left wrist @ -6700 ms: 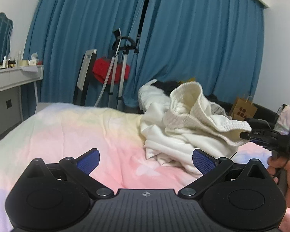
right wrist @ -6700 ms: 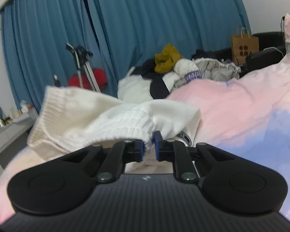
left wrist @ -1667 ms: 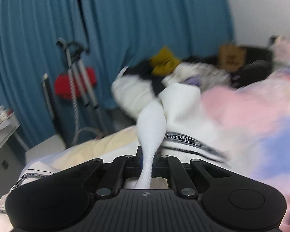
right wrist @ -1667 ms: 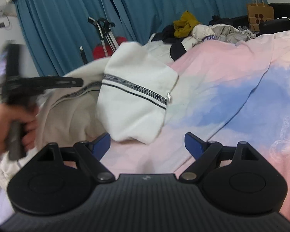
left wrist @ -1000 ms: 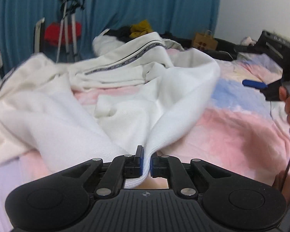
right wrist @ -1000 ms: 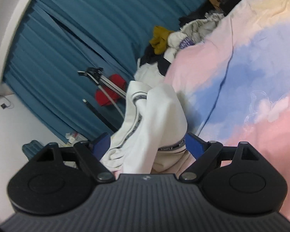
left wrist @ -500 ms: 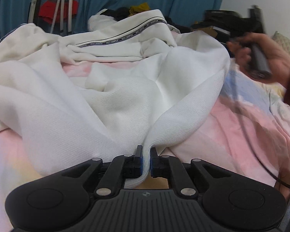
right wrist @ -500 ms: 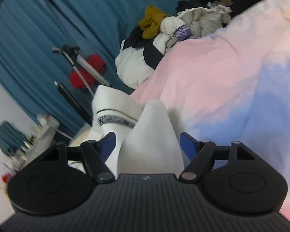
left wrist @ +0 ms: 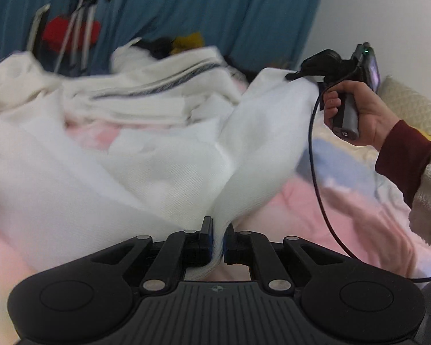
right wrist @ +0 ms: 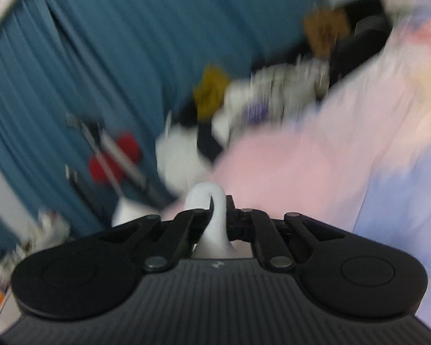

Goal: Fold clothes

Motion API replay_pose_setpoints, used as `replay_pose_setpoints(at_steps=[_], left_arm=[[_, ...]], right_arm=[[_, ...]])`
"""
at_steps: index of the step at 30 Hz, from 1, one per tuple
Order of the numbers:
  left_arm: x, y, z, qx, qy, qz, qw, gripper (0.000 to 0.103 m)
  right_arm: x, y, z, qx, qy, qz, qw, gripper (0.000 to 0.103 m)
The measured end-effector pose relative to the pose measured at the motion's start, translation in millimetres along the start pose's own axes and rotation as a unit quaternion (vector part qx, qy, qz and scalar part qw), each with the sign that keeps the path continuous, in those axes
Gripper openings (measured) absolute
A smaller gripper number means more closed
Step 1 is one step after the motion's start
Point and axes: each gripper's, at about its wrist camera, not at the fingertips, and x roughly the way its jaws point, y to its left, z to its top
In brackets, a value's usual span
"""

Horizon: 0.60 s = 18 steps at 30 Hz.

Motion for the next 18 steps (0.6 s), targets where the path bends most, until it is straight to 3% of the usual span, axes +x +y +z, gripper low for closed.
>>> replay_pose_setpoints(at_steps=[4, 6, 7, 9, 12, 16, 18], left_arm=[[6.2, -1.0, 15.3, 0.003, -0.031, -0.030, 0.9991, 0.011], [7.9, 1.7, 18.9, -0.008, -0.037, -0.039, 0.9985, 0.013], [8.1, 2.1, 18.9, -0.009, -0.037, -0.042, 0.9984, 0.013], [9.2, 0.9, 18.1, -0.004, -0.031, -0.044, 0.9986, 0.015], [10.3, 0.2, 12.8, 0.003, -0.008, -0.040, 0.9992, 0.020], [4.1, 4.1, 5.0, -0.003, 0.011, -0.039, 0.9992, 0.036], [-6.0, 10.8, 5.2, -0.027, 0.012, -0.040, 0.9988, 0.053]], right_arm=[[-65.6, -17.4, 7.7, -0.023, -0.132, -0.071, 0.988, 0.006], [-88.2, -43.7, 0.8, 0.003, -0.144, -0.124, 0.982, 0.006], [-96.3, -60.1, -5.5, 0.020, -0.126, -0.160, 0.979, 0.006], [-98.9, -94.8, -18.6, 0.066, -0.047, -0.210, 0.974, 0.006], [-102.7, -137.8, -40.1, 0.127, 0.054, -0.251, 0.958, 0.006], [-116.1, -160.0, -50.6, 0.170, 0.074, -0.247, 0.951, 0.006], [-120.2, -153.2, -52.0, 0.168, 0.066, -0.239, 0.954, 0.006]])
